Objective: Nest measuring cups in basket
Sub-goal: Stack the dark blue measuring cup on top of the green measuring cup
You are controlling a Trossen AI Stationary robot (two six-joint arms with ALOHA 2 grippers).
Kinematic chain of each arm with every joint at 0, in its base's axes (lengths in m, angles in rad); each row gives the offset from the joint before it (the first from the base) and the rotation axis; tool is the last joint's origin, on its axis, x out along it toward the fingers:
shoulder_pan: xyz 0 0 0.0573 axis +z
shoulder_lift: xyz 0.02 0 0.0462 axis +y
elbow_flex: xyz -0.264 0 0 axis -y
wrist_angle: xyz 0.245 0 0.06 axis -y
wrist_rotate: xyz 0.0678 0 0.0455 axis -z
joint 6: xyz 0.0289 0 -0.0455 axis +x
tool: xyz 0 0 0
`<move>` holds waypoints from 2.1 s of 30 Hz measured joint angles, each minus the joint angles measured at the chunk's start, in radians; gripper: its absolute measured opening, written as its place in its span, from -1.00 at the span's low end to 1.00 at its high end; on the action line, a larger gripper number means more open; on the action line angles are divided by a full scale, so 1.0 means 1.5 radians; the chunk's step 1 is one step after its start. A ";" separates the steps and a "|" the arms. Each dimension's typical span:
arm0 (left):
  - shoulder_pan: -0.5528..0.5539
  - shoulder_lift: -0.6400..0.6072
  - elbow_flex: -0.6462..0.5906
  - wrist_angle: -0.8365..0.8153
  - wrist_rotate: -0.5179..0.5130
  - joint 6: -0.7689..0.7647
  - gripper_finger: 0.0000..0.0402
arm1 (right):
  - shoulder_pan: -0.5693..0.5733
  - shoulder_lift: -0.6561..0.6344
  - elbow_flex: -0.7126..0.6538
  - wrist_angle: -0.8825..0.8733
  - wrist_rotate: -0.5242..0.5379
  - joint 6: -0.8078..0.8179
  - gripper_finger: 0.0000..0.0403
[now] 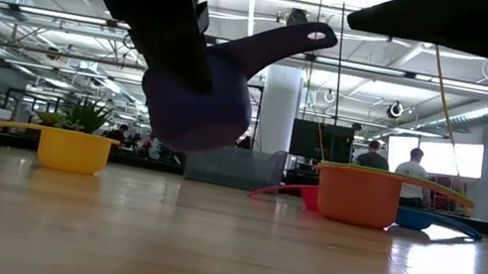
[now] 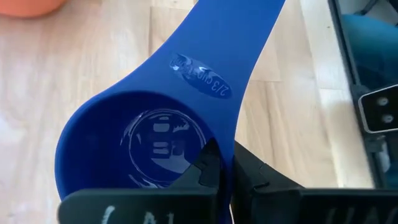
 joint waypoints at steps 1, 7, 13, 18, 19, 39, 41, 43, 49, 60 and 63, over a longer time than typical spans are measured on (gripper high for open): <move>-0.001 0.000 0.000 -0.001 0.001 -0.008 -0.96 | -0.001 0.000 0.000 0.000 0.000 -0.001 0.22; -0.011 0.000 0.000 -0.002 0.009 -0.032 -0.93 | -0.015 0.000 0.000 0.000 -0.060 0.002 0.04; -0.017 0.000 0.000 0.001 0.025 -0.057 -0.94 | -0.027 0.003 -0.001 -0.001 -0.104 0.004 -0.02; -0.018 0.000 0.000 0.023 0.025 -0.062 -0.95 | -0.029 0.010 -0.001 0.000 -0.103 -0.002 -0.03; -0.018 0.000 0.000 0.030 0.025 -0.065 -0.96 | -0.030 0.011 -0.001 0.000 -0.096 -0.003 -0.03; -0.023 0.000 0.000 0.055 0.026 -0.074 -0.90 | -0.029 0.015 -0.001 0.018 -0.054 -0.036 -0.74; -0.023 0.000 0.000 0.055 0.026 -0.074 -0.93 | -0.028 0.015 -0.001 0.018 -0.054 -0.036 -0.82; -0.023 0.000 0.000 0.055 0.025 -0.072 -0.96 | -0.027 0.015 -0.001 0.018 -0.054 -0.035 -0.90; -0.023 0.001 0.000 0.062 0.007 -0.064 -0.82 | -0.026 0.015 -0.001 0.021 -0.052 -0.044 -0.98; -0.018 -0.013 0.000 0.063 -0.035 -0.063 -0.03 | -0.020 0.015 -0.001 0.024 -0.049 -0.046 -1.00; -0.012 -0.038 0.001 0.067 -0.049 -0.071 0.11 | -0.016 0.014 -0.001 0.023 -0.021 -0.049 -1.00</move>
